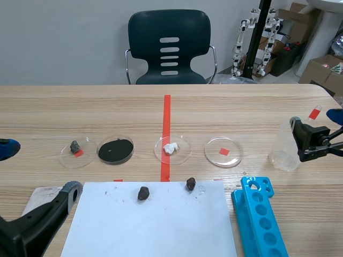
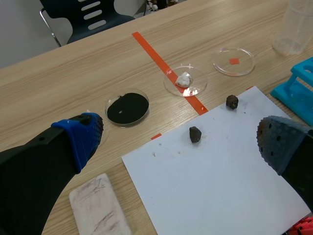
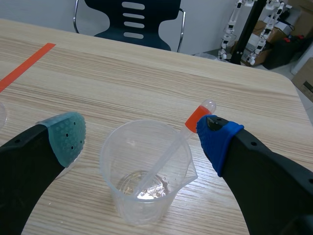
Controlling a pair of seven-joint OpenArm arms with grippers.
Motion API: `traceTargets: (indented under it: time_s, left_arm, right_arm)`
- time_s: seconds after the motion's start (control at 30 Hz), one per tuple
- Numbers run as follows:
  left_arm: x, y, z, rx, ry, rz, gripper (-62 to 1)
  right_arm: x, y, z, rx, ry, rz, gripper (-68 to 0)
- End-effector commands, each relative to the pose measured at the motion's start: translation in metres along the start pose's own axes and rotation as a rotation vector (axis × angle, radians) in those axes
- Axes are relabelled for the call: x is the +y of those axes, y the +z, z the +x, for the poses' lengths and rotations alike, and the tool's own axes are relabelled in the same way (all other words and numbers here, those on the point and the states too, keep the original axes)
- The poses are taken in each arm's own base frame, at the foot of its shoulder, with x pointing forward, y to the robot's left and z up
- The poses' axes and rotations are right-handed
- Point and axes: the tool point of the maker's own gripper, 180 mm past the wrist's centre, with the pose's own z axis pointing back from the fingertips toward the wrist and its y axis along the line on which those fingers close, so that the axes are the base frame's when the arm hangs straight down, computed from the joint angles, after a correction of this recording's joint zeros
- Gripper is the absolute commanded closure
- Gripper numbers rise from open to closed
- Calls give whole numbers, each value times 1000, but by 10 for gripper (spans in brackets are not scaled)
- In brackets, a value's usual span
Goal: Return to the home posture
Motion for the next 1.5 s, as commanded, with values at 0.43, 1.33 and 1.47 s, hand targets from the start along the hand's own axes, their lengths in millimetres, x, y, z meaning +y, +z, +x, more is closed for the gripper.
traceTargets:
  time_s: [0.43,1.33,1.47]
  left_arm:
    - [2,0,4,-16,0,5,-623]
    - [2,0,4,-16,0,5,-623]
    - [2,0,4,-16,0,5,-623]
  right_arm:
    - [-4,-4,15,-45,9,-2,-475]
    - [-2,0,12,-42,8,2,-475]
    - [6,11,15,-67,9,24,-475]
